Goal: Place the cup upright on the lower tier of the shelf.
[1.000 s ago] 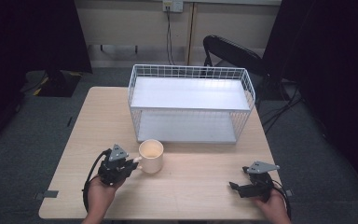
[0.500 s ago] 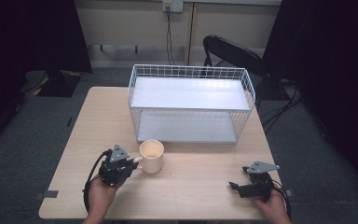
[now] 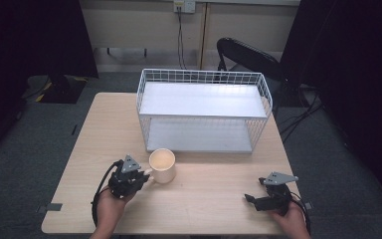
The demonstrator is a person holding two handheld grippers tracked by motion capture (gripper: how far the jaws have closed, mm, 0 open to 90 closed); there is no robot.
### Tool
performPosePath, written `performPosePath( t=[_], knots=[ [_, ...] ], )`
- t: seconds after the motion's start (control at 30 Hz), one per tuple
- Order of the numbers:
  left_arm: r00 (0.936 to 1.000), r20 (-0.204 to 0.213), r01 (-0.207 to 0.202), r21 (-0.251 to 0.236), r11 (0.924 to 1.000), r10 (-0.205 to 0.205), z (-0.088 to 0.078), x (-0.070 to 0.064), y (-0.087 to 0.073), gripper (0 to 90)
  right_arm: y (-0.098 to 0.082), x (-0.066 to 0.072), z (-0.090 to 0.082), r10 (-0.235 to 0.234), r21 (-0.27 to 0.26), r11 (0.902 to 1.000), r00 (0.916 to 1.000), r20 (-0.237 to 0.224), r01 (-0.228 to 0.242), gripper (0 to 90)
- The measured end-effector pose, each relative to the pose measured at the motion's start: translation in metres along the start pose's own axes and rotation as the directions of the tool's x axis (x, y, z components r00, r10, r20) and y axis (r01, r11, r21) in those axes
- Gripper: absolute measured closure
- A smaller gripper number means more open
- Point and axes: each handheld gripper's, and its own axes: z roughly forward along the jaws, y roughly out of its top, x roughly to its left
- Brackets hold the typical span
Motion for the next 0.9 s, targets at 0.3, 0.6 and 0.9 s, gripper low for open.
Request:
performPosePath(
  t=[0.3,0.6,0.9],
  knots=[
    [0.9999,-0.014,0.003,0.02,0.9998,-0.003,0.0054,0.0005,0.003,70.8,0.0,0.0,0.0,0.0,0.0,1.0,1.0,0.0,0.0,12.9],
    [0.9999,-0.003,0.017,0.05,0.9986,-0.017,0.0088,0.0037,0.0061,79.4,0.0,0.0,0.0,0.0,0.0,1.0,1.0,0.0,0.0,12.9],
    [0.9989,-0.025,0.041,0.025,0.9989,-0.04,0.0056,0.0057,0.0069,80.6,0.0,0.0,0.0,0.0,0.0,1.0,1.0,0.0,0.0,12.9]
  ],
)
